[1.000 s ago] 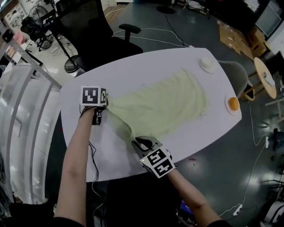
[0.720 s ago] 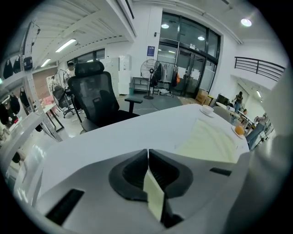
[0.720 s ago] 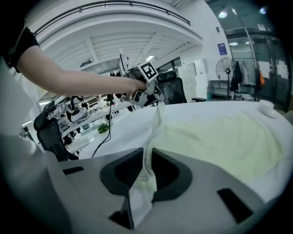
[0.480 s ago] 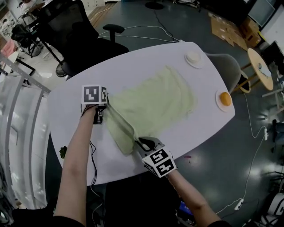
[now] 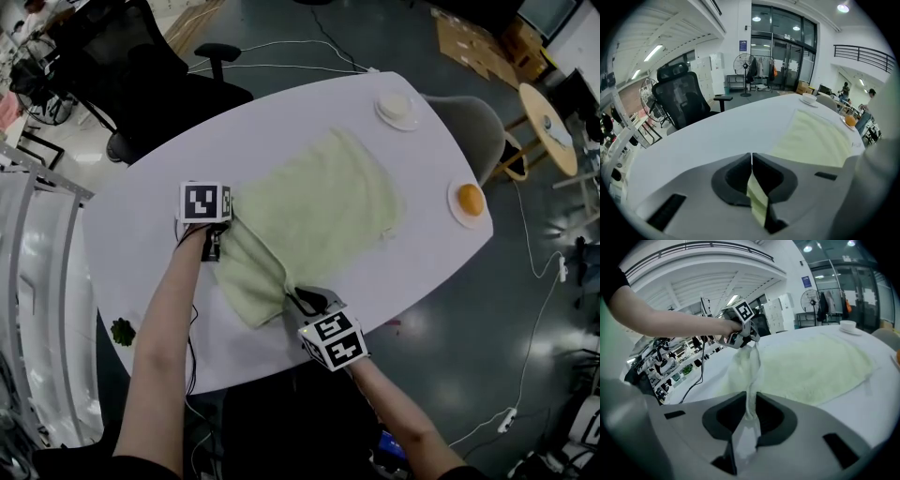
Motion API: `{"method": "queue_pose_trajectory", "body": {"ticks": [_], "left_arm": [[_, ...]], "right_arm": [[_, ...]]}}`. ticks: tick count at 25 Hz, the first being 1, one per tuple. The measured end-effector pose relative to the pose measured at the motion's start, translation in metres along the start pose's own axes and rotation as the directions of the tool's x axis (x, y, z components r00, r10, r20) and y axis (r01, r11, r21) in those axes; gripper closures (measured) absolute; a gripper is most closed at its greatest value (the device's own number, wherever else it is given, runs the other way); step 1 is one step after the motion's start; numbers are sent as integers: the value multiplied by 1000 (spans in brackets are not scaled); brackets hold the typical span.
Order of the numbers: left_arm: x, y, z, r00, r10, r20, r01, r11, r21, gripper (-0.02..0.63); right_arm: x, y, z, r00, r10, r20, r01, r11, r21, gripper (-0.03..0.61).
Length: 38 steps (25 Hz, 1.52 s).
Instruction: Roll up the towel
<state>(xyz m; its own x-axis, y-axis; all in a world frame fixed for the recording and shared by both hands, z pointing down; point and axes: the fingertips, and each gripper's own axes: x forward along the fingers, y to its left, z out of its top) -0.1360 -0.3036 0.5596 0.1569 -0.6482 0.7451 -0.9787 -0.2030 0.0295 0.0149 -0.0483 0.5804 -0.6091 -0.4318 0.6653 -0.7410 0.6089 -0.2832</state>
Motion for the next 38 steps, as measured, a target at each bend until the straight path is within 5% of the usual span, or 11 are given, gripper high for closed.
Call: {"method": "queue_pose_trajectory", "body": {"ticks": [6, 9, 12, 14, 23, 38], "left_arm": [[8, -9, 6, 998, -22, 59, 25, 998, -51, 578], [9, -16, 11, 994, -74, 85, 81, 993, -84, 355], [1, -15, 19, 989, -94, 118, 104, 992, -75, 297], [-6, -10, 25, 986, -92, 136, 101, 993, -66, 288], [-50, 55, 32, 984, -32, 172, 46, 996, -78, 285], [-56, 116, -58, 996, -92, 20, 94, 986, -137, 325]], "right_arm": [[0, -21, -6, 998, -69, 3, 69, 996, 59, 492], [-6, -37, -10, 991, -131, -8, 131, 989, 62, 427], [-14, -41, -8, 988, -151, -5, 152, 988, 26, 334], [-19, -37, -3, 989, -151, 7, 151, 988, -23, 290], [-23, 13, 21, 995, -98, 29, 102, 974, -202, 276], [15, 91, 7, 998, -56, -38, 41, 947, -318, 288]]}}
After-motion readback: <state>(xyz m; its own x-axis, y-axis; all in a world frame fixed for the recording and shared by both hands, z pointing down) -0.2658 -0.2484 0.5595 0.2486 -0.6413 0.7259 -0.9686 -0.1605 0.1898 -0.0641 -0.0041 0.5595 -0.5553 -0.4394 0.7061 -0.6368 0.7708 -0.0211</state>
